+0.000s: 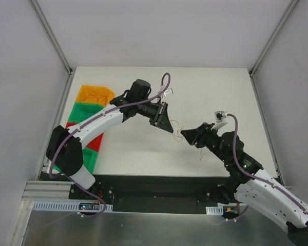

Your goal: Untangle the cables

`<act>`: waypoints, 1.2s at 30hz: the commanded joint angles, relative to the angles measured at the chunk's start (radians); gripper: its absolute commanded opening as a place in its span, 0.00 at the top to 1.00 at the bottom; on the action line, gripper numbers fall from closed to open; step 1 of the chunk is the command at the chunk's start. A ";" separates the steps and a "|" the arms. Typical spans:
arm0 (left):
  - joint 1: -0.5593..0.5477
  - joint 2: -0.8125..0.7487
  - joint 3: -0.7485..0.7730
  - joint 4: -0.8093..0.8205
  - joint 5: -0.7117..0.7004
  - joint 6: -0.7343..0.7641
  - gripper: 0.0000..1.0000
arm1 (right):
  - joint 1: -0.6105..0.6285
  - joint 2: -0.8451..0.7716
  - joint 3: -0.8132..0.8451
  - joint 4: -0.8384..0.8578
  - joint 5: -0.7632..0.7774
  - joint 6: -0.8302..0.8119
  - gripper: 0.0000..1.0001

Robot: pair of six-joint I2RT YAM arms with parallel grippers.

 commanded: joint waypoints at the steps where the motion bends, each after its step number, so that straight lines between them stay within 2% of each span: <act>1: -0.012 0.012 -0.012 0.064 0.067 -0.028 1.00 | -0.005 0.004 -0.013 0.083 -0.051 -0.050 0.53; 7: -0.017 0.012 -0.020 0.083 0.078 -0.041 1.00 | -0.004 0.020 -0.055 0.210 -0.050 -0.015 0.53; 14: -0.020 0.015 -0.023 0.092 0.084 -0.050 1.00 | -0.002 -0.022 -0.108 0.281 0.027 0.005 0.54; 26: -0.042 0.023 -0.034 0.118 0.099 -0.071 1.00 | 0.001 0.029 -0.193 0.577 0.027 0.012 0.60; 28: -0.045 0.023 -0.035 0.120 0.099 -0.073 1.00 | 0.004 0.032 -0.203 0.620 0.036 0.007 0.64; 33: -0.045 0.021 -0.037 0.121 0.093 -0.074 1.00 | 0.010 0.018 -0.217 0.684 0.039 -0.002 0.83; 36: -0.043 0.017 -0.037 0.121 0.086 -0.070 1.00 | 0.010 -0.006 -0.193 0.607 0.062 -0.010 1.00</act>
